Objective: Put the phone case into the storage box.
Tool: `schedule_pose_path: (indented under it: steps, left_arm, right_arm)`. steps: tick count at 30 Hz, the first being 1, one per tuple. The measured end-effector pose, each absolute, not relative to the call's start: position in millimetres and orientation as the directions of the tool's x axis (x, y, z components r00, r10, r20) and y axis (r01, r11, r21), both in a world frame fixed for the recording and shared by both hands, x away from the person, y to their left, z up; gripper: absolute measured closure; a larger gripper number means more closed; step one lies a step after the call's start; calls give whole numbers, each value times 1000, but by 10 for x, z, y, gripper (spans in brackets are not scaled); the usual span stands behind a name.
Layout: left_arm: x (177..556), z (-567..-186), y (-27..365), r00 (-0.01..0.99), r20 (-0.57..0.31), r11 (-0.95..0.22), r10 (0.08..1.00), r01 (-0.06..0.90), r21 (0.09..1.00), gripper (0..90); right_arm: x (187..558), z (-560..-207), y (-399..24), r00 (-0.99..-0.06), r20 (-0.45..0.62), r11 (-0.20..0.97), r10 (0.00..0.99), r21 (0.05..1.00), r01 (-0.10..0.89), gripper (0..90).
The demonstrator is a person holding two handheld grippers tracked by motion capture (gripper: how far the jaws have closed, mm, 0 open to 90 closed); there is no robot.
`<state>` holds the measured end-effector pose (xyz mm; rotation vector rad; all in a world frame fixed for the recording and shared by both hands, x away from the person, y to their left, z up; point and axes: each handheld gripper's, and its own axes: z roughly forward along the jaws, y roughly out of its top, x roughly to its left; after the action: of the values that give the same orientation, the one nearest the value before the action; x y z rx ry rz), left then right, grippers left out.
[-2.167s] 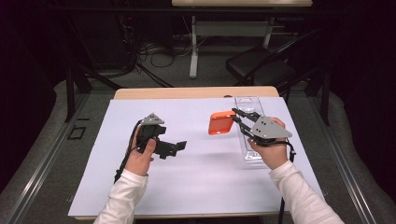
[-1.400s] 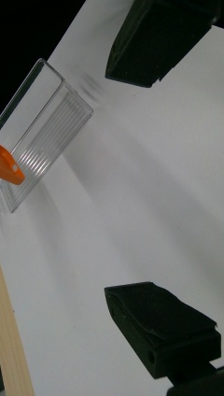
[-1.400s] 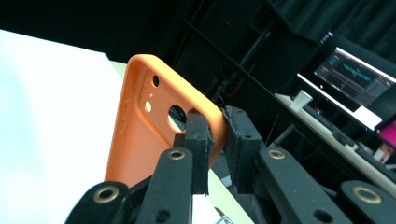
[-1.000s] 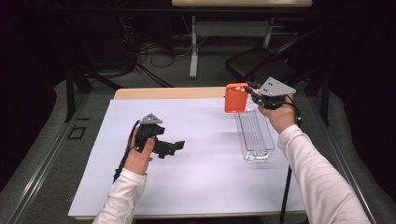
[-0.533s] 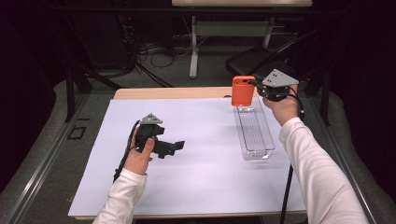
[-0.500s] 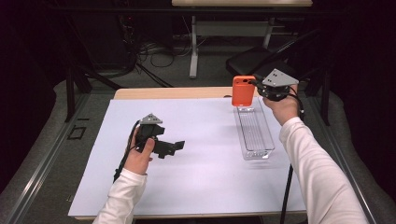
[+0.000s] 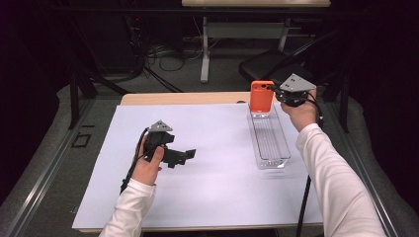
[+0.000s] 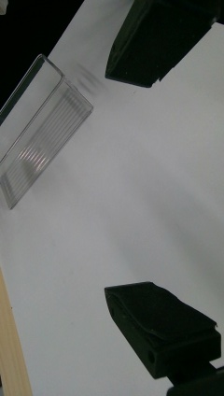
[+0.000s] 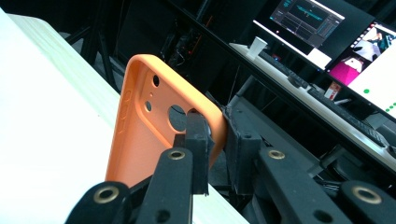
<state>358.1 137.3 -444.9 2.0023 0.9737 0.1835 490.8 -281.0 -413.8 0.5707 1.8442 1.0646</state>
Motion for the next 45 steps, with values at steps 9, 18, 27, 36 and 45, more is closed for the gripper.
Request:
schedule_pose_path:
  steps: [9,18,27,36,45]
  left_arm:
    - [3576,-4463,1374,678,-224,-310,700,571,761,5]
    - [3571,-4461,1378,678,-225,-307,700,570,762,4]
    - [3563,-4452,1410,675,-229,-302,702,572,763,4]
    - [3570,-4457,1432,672,-231,-300,704,576,760,5]
    - [3576,-4468,1431,672,-231,-308,704,581,753,5]
  right_arm:
    - [4969,-4271,-2826,-467,-499,540,730,840,-51,808]
    - [5002,-4417,-2782,-457,-536,584,710,811,-44,808]
    - [5063,-4574,-2735,-438,-555,601,707,798,-43,808]
    - [5127,-4705,-2779,-403,-540,584,739,812,-16,808]
    - [5163,-4790,-2812,-393,-516,556,761,831,-13,808]
